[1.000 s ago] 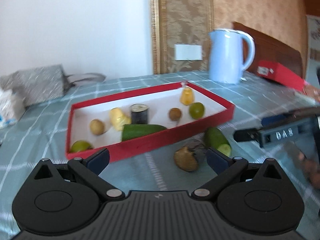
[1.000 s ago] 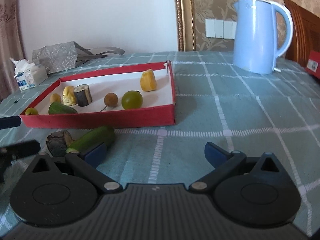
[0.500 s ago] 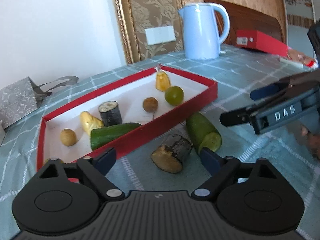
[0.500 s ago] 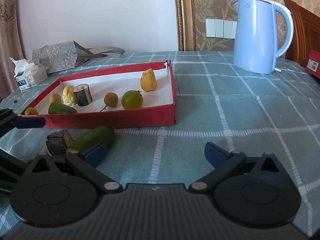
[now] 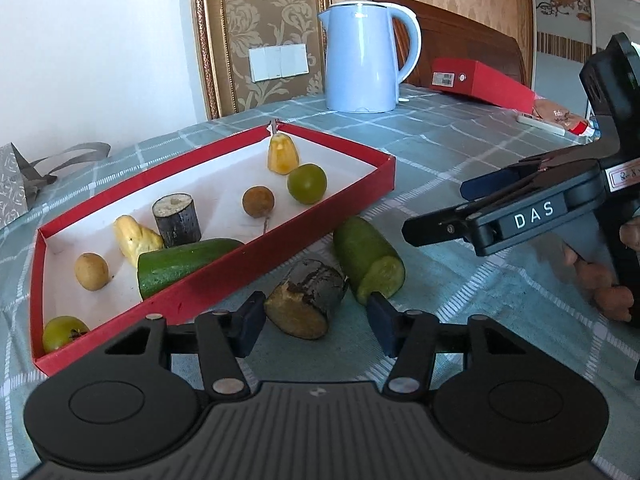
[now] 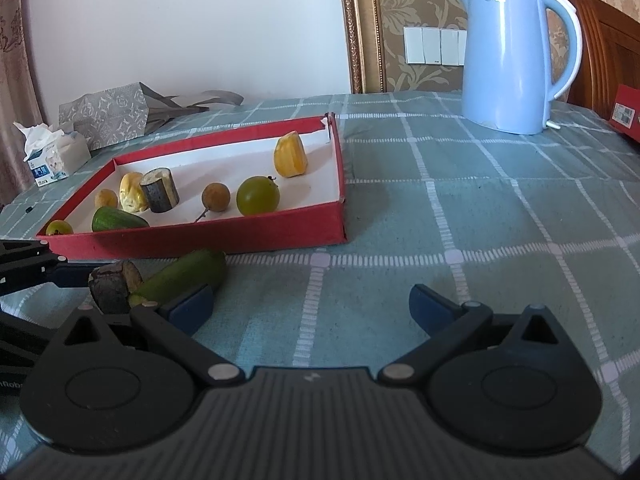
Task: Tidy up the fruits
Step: 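Close the left gripper on the brown chunk and lift it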
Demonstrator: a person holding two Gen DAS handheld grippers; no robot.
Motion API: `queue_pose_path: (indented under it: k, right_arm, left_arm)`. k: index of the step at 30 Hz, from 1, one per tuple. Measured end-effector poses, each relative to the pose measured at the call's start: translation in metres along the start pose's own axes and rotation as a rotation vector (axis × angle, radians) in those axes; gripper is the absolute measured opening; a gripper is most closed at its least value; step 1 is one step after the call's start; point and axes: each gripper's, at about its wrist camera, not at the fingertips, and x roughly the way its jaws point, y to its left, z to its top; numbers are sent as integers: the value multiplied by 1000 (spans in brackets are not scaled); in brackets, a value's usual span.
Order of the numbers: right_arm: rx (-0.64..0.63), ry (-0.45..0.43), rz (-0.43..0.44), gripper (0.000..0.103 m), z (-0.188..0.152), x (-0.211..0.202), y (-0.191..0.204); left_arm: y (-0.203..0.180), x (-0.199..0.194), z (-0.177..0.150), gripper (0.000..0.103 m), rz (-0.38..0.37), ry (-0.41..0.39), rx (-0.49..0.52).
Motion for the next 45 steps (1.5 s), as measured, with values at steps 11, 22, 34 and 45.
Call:
queue_pose_path:
  k: [11, 22, 34, 45]
  right_arm:
    - [11, 1, -2, 103, 0, 0, -2]
    - [21, 11, 6, 103, 0, 2, -3]
    - [17, 5, 9, 103, 1, 1, -3]
    - [11, -8, 13, 103, 0, -2, -1]
  left_arm:
    - [-7, 2, 2, 38, 18, -8, 39]
    - [-5, 10, 8, 39, 24, -5, 40]
    - [-3, 2, 2, 38, 118, 4, -39]
    - [9, -21, -14, 38, 266, 10, -222]
